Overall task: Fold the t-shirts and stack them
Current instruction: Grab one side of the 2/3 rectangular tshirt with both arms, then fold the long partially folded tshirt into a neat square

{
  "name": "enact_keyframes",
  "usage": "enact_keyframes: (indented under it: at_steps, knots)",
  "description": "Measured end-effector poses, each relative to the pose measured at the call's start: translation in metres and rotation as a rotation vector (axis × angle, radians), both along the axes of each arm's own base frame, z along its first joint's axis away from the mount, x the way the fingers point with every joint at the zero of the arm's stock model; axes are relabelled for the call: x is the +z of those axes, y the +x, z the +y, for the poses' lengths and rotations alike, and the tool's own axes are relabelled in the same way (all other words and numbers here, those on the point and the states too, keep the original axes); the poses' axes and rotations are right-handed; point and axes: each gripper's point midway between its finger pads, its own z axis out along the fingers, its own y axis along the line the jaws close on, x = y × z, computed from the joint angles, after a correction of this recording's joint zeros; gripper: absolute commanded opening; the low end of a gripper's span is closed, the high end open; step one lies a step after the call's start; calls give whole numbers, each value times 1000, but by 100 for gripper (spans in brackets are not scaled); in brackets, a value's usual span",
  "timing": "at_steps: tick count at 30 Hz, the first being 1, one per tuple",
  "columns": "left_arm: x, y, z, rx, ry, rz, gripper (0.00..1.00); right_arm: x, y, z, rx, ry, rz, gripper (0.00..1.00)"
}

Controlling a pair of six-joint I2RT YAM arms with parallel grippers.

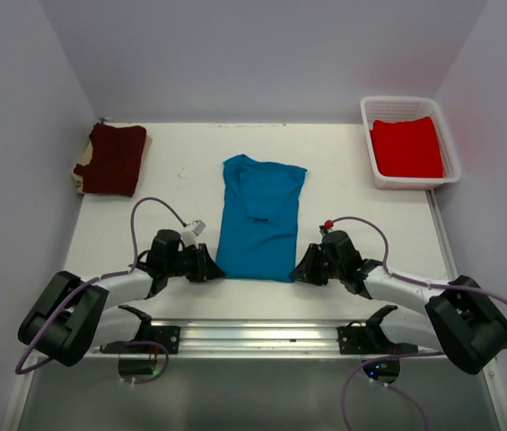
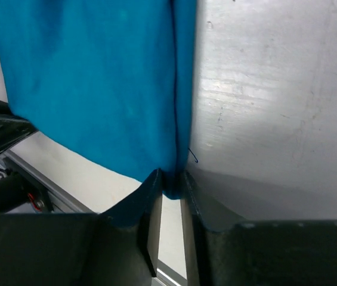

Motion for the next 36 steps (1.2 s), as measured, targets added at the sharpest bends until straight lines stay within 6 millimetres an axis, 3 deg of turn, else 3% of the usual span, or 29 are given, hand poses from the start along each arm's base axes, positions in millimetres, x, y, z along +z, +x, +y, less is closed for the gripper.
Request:
enact_keyframes:
  at_steps: [2,3,10,15,20,26,31,36]
  knots:
    - [-4,0,1,7,9,12,8,-4,-4,-2,-6,-1,18,10]
    - [-5,-1,1,8,11,19,0,-5,-5,-2,-9,-1,25,0]
    - [-5,-7,1,1,-5,19,0,11,-10,-3,-14,31,-5,0]
    - [-2,-27,4,-4,-17,19,0,28,-17,-7,-9,53,-37,0]
    - [29,-45,-7,-45,-80,-55,0,43,-28,-11,9,70,-64,0]
    - [76,-55,-13,-41,-170,-146,0,83,-36,-13,44,110,-142,0]
    - [93,-48,-9,11,-149,-153,0,123,-29,-14,78,85,-236,0]
    - [110,-20,-6,73,-74,-221,0,146,0,-14,94,-26,-327,0]
